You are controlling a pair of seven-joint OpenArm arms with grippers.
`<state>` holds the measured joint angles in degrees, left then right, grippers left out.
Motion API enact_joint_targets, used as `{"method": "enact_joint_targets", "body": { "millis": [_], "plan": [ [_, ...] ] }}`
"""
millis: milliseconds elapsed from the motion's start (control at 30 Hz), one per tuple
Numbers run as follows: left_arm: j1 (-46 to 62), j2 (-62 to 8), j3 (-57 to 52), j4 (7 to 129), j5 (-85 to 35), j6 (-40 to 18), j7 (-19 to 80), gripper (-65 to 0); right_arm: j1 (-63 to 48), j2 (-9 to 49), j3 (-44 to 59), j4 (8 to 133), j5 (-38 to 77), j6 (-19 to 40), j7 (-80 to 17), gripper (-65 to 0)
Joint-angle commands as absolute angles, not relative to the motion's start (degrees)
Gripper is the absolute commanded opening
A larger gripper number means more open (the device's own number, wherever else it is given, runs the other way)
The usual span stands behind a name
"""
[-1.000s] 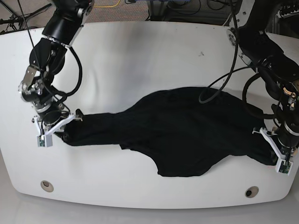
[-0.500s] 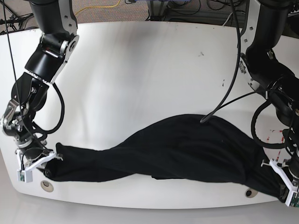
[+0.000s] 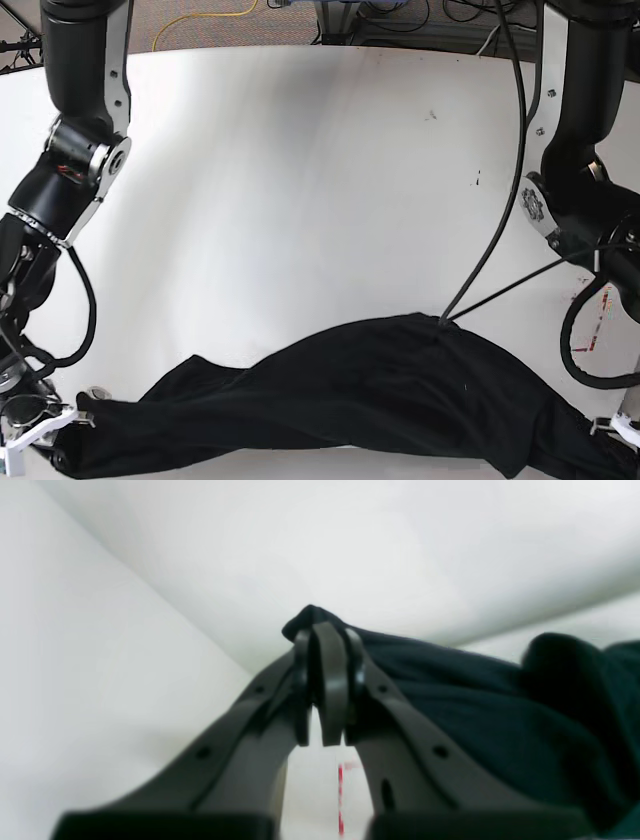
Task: Fold the T-shirt properly
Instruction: 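Swing the lifted shirt with both grippers, then lower it onto the table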
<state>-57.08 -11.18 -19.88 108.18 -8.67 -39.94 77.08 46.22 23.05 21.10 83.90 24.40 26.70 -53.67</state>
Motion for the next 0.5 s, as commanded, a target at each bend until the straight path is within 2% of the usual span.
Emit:
{"method": "enact_joint_targets", "body": {
  "millis": [0,300,467],
  "plan": [
    [-62.0,-11.8,-19.9,105.8,-8.7,-40.0,75.6,-65.0,50.9,25.1,20.8,83.9,25.1,26.4,-51.9,-63.7],
    [-69.1,-11.9,-19.8,101.7,-8.7,-40.0,75.7,-65.0,56.0,28.9,19.6,83.8,25.4,26.4,-54.7,-63.7],
    [-65.7,-11.8,-19.8,102.2,-8.9,-40.0,76.0,-65.0,50.5,29.1,20.9,87.6,25.5,26.5,-56.2,-63.7]
  ]
}}
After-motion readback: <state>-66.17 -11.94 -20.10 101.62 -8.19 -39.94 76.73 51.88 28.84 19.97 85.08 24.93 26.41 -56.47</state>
